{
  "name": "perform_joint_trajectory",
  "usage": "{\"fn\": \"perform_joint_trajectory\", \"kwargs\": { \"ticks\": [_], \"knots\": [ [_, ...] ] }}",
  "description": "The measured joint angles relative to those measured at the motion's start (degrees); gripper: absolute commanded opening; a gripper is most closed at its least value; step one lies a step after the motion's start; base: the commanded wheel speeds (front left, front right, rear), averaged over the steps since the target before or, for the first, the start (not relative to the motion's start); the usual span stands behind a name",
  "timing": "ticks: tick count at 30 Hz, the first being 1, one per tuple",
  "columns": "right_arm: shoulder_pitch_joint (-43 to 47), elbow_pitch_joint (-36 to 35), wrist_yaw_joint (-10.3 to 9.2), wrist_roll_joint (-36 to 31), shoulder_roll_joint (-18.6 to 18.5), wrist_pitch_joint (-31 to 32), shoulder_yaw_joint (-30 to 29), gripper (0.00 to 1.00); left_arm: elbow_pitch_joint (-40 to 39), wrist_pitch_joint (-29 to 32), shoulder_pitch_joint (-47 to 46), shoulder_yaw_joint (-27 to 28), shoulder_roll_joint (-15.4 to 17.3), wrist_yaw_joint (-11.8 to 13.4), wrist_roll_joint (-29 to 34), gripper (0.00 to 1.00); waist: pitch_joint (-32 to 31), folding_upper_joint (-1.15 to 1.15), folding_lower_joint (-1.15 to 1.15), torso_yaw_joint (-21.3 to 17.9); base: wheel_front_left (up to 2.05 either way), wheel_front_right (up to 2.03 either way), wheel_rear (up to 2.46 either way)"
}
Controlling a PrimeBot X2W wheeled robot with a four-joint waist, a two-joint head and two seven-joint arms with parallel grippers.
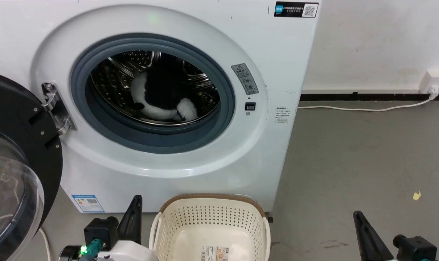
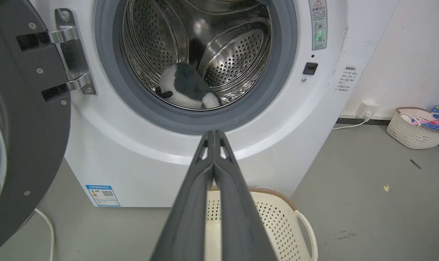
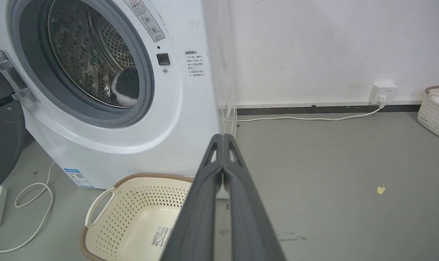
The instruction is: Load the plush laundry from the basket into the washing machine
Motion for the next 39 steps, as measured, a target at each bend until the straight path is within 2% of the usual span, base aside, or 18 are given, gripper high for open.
{"fn": "perform_joint_trajectory", "kwargs": {
  "ticks": [39],
  "knots": [
    [-2.9, -2.1, -0.01, -3.9, 0.0, 4.1, 0.3, 0.0, -3.7, 3.8, 0.0, 4.1, -2.6, -0.9, 6.5, 0.0, 1.3, 0.0, 0.0, -2.4, 0.0, 0.0, 0.0]
  ]
}}
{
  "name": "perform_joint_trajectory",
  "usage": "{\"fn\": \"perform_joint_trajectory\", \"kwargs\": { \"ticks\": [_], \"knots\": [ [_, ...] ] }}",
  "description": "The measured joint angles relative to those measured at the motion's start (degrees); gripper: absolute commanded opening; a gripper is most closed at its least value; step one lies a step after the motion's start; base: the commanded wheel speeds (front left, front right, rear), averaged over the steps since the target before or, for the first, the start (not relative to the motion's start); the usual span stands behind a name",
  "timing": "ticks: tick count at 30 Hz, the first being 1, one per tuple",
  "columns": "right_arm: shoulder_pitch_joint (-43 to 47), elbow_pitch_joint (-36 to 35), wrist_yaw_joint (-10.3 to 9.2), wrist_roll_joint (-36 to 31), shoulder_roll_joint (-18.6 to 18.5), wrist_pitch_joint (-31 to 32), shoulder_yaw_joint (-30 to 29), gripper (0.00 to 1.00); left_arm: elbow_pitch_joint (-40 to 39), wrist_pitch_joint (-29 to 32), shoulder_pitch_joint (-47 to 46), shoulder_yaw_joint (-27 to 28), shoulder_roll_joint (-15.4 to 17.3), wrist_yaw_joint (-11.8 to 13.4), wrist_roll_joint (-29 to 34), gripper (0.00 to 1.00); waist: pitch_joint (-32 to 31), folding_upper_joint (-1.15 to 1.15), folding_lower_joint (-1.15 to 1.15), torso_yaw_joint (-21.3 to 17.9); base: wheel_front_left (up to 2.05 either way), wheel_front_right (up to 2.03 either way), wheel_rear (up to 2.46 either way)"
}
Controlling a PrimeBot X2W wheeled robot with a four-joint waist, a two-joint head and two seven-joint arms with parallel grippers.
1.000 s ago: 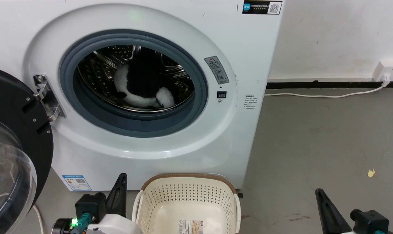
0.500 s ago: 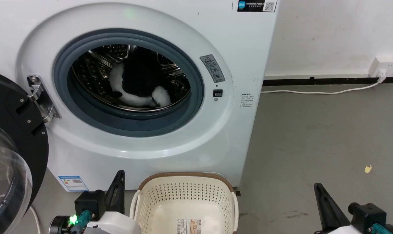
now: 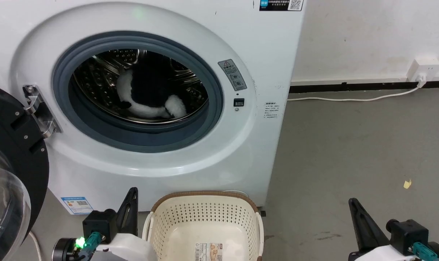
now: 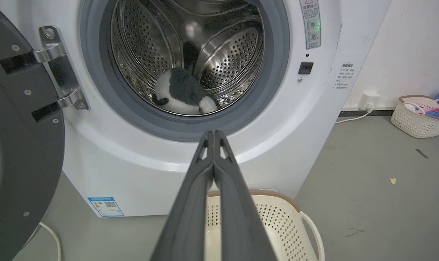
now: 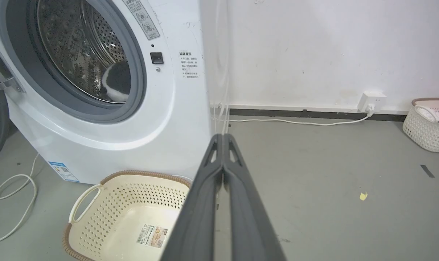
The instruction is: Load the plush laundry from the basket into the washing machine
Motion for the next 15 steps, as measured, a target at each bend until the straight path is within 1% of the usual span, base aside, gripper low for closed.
{"fn": "perform_joint_trajectory", "kwargs": {
  "ticks": [15],
  "knots": [
    [-0.9, -0.8, 0.0, -1.4, 0.0, 1.8, 0.2, 0.0, -1.4, 1.4, 0.0, 1.5, -1.1, -0.5, 2.6, 0.0, 0.5, 0.0, 0.0, -0.9, 0.0, 0.0, 0.0]
  ]
}}
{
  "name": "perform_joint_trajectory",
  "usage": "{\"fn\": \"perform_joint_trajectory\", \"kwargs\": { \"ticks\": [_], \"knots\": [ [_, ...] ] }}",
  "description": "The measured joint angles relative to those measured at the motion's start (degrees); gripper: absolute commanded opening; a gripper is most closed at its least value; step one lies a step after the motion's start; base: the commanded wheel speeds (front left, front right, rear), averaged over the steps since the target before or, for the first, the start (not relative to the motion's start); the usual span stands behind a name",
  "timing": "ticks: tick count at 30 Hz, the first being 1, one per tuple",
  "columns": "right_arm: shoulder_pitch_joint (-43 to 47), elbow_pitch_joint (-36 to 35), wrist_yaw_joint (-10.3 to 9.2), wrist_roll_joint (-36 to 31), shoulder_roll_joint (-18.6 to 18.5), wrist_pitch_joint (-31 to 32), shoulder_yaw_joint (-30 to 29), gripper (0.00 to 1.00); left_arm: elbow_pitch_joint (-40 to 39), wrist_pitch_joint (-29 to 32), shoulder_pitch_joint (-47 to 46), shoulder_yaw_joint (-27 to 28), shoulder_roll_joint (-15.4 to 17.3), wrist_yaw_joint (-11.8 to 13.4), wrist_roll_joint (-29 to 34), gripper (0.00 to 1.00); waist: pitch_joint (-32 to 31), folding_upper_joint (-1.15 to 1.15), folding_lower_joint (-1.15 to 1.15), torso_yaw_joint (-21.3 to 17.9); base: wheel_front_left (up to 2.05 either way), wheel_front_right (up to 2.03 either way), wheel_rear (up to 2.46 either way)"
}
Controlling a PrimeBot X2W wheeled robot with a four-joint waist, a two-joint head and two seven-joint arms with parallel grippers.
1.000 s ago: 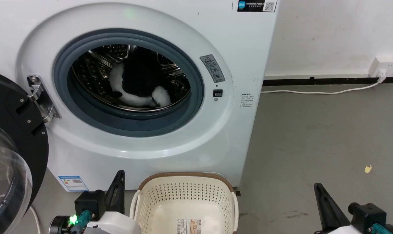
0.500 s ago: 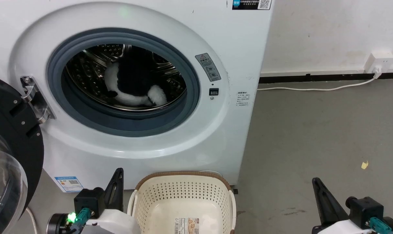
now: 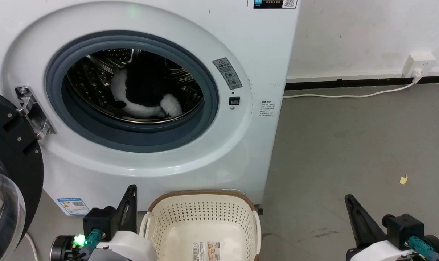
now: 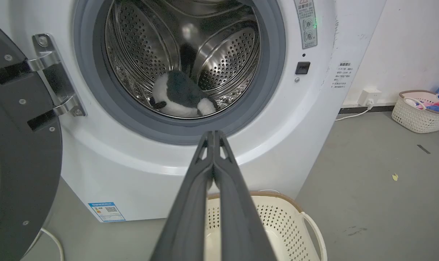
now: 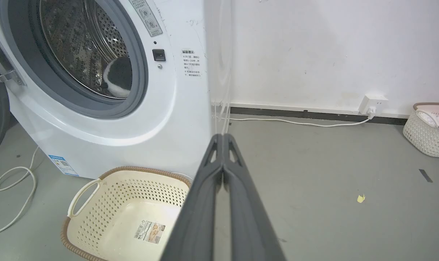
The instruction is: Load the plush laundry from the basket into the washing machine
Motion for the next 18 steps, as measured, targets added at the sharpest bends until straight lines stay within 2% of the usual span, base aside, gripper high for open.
{"fn": "perform_joint_trajectory", "kwargs": {
  "ticks": [18],
  "knots": [
    [-1.7, -1.0, 0.01, -1.8, 0.0, 2.1, 0.2, 0.0, -1.7, 1.8, 0.0, 1.9, -1.0, -0.3, 3.1, 0.0, 0.6, 0.0, -0.01, -1.1, 0.0, 0.0, 0.0]
  ]
}}
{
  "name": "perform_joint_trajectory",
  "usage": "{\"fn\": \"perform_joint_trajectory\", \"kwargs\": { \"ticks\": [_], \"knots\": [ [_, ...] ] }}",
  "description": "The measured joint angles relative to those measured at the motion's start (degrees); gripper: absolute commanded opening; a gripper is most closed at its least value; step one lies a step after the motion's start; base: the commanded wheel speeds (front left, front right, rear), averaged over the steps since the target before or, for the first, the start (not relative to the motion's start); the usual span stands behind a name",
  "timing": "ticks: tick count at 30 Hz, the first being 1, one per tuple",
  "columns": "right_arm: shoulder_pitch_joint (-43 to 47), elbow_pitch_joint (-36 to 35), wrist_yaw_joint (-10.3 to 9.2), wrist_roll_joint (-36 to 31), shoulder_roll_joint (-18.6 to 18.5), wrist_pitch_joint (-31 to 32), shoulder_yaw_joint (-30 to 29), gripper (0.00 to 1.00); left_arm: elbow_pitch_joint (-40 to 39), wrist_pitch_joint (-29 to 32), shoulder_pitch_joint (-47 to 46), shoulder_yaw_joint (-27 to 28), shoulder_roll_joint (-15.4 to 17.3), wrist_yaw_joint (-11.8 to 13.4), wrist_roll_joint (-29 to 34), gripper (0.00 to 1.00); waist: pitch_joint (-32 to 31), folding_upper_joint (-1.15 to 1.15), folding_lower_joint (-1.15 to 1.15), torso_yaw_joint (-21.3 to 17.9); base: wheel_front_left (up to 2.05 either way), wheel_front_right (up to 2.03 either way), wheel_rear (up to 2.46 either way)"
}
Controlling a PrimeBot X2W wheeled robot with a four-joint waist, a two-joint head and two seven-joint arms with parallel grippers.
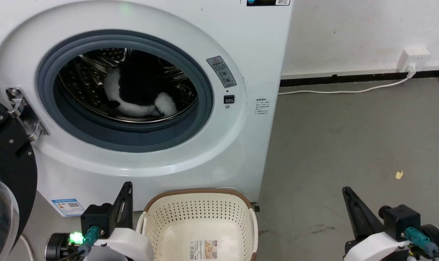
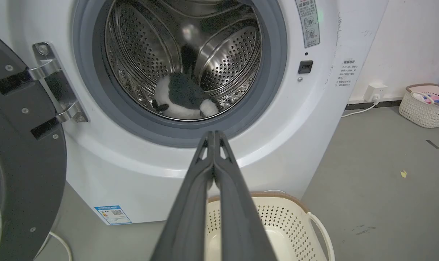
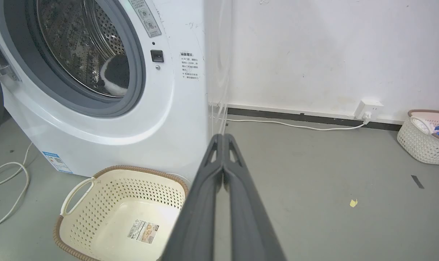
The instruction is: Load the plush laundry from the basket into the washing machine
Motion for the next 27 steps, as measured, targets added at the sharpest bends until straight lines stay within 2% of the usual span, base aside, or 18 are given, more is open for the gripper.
{"fn": "perform_joint_trajectory", "kwargs": {
  "ticks": [27],
  "knots": [
    [-1.7, -1.0, 0.0, -1.5, 0.0, 1.7, 0.2, 0.0, -1.5, 1.5, 0.0, 1.7, -1.3, -0.3, 2.8, 0.0, 0.5, 0.0, 0.0, -0.9, 0.0, 0.0, 0.0]
  ]
}}
